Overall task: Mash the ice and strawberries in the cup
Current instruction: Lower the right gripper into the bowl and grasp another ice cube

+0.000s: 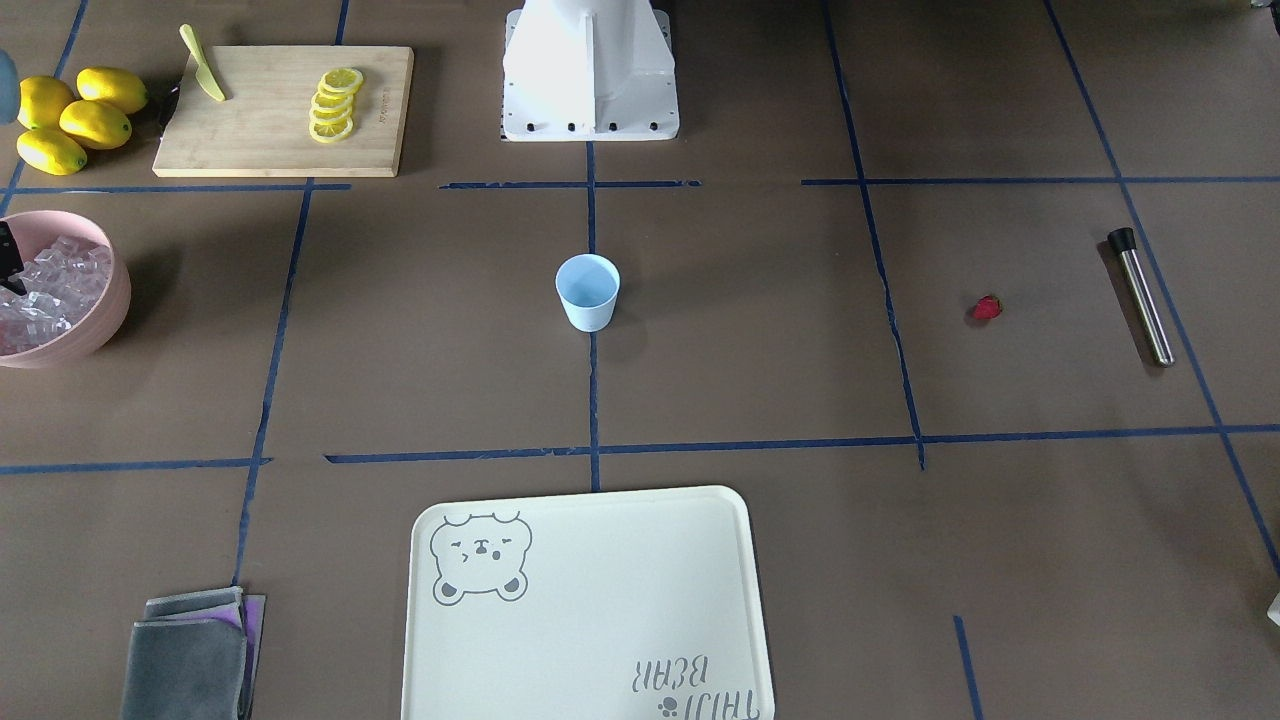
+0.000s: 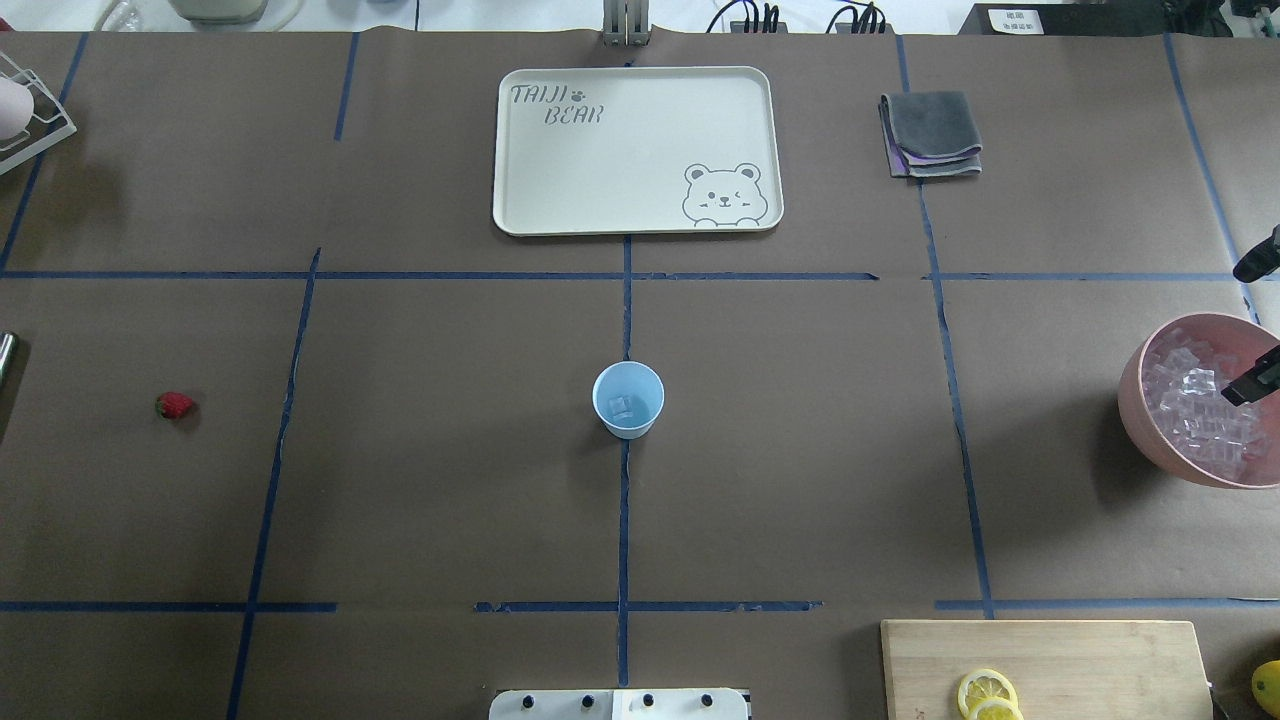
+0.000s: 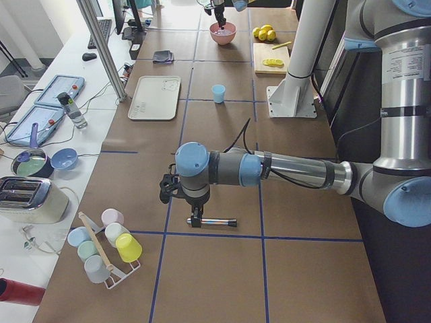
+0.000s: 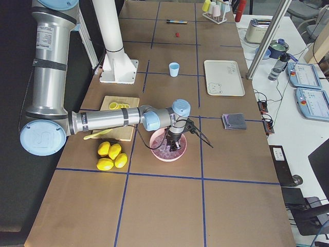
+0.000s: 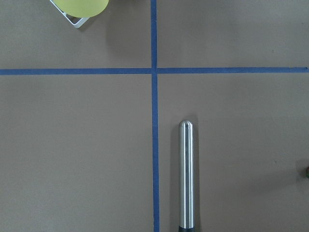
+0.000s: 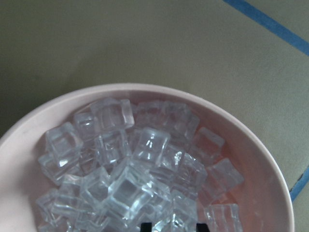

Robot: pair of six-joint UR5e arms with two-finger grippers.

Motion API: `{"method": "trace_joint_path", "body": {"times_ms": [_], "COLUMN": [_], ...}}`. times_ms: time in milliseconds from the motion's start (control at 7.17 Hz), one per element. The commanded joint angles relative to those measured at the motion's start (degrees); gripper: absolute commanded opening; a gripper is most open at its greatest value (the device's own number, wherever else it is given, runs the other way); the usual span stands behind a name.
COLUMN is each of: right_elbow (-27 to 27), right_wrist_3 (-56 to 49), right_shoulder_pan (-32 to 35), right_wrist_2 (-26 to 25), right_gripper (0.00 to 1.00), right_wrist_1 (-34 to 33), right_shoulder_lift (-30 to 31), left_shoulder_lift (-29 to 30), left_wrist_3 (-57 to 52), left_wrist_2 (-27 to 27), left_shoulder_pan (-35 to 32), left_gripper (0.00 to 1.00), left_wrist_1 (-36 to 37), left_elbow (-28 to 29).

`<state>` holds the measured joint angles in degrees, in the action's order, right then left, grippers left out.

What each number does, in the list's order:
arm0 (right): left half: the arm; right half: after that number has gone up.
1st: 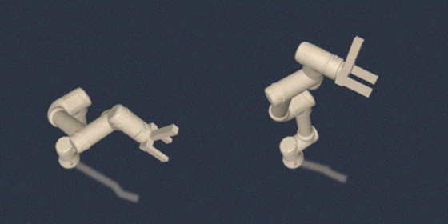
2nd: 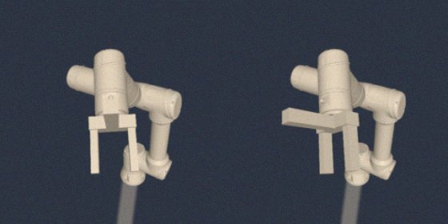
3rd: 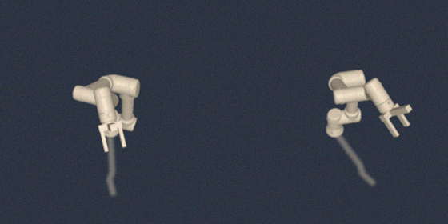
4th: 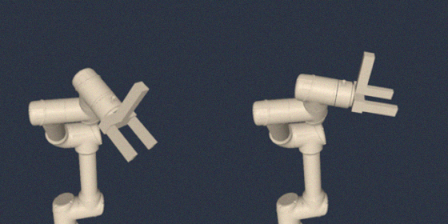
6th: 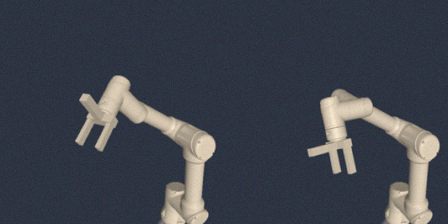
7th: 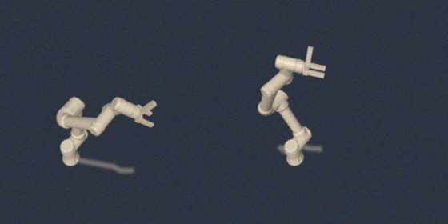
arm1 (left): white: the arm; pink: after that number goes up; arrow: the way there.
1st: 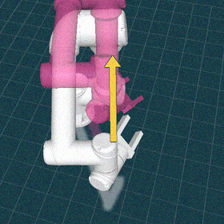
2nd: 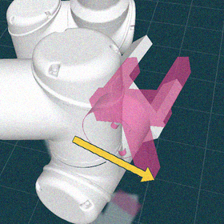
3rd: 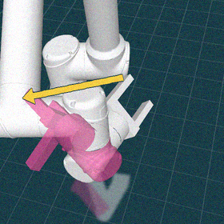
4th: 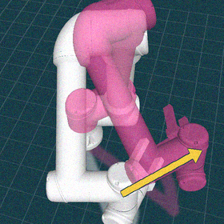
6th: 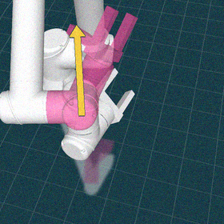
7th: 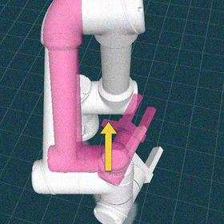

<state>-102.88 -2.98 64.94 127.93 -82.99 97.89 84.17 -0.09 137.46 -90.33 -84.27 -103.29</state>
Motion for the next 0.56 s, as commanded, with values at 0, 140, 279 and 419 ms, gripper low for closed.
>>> {"method": "trace_joint_path", "body": {"times_ms": [0, 140, 279, 419], "right_elbow": [-4.40, -8.00, -11.00, -14.59], "right_wrist_3": [-0.80, -3.07, -3.35, -3.35], "right_shoulder_pan": [1.75, 4.20, 6.40, 7.73], "right_wrist_2": [-0.23, -0.23, 0.04, 0.04], "right_gripper": [0.00, 0.00, 0.00, 0.00], "right_wrist_1": [-0.33, -0.94, -3.56, -7.67], "right_shoulder_lift": [4.38, 7.89, 8.19, 6.97], "left_shoulder_lift": [-0.06, -0.06, -0.06, -0.06], "left_wrist_3": [0.00, 0.00, 0.00, 0.00], "left_wrist_2": [0.00, 0.00, 0.00, 0.09], "left_shoulder_pan": [0.07, -0.02, -0.02, -0.02], "left_gripper": [1.00, 1.00, 1.00, 1.00], "left_wrist_1": [0.07, 0.07, 0.07, 0.07], "left_elbow": [-0.16, -0.16, -0.16, -0.16]}}
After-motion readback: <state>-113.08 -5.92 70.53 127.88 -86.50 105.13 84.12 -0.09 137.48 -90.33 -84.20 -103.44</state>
